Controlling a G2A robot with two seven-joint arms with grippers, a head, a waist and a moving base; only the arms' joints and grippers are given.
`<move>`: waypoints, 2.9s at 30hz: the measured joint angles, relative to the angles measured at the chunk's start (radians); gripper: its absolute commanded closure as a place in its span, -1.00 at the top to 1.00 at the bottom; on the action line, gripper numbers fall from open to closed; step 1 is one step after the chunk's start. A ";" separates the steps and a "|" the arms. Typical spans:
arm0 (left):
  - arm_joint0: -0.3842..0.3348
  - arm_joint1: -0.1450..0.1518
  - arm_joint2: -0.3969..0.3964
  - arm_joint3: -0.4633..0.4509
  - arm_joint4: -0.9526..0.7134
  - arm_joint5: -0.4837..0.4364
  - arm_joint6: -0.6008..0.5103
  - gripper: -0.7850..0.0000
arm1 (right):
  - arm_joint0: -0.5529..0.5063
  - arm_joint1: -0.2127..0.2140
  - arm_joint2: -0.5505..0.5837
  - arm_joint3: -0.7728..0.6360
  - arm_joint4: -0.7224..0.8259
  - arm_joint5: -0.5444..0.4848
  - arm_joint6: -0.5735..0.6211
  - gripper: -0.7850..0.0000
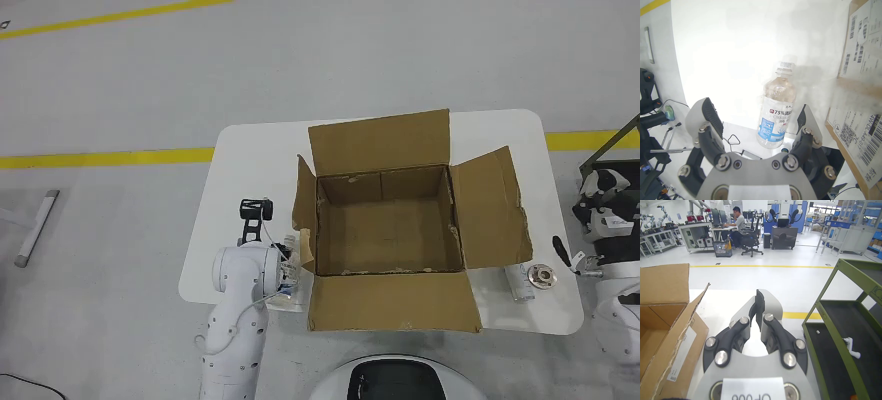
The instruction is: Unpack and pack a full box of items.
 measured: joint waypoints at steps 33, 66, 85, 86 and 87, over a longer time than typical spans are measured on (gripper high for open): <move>0.111 0.039 -0.053 -0.041 -0.194 -0.222 -0.004 1.00 | 0.000 0.000 0.000 0.000 0.000 0.000 0.000 -1.00; 0.093 0.053 -0.023 0.092 -0.229 -0.136 0.052 -1.00 | 0.000 0.000 0.000 0.000 0.000 0.000 0.000 -1.00; -0.026 0.087 -0.238 -0.134 -0.234 -0.074 0.045 -1.00 | 0.000 0.000 0.000 0.000 0.000 0.000 0.000 -1.00; -0.042 0.088 -0.246 -0.143 -0.237 -0.073 0.045 -1.00 | 0.000 0.000 0.000 0.000 0.000 0.000 0.000 -1.00; -0.058 0.089 -0.253 -0.150 -0.242 -0.069 0.044 -1.00 | 0.000 0.000 0.000 0.000 0.000 0.000 0.000 -1.00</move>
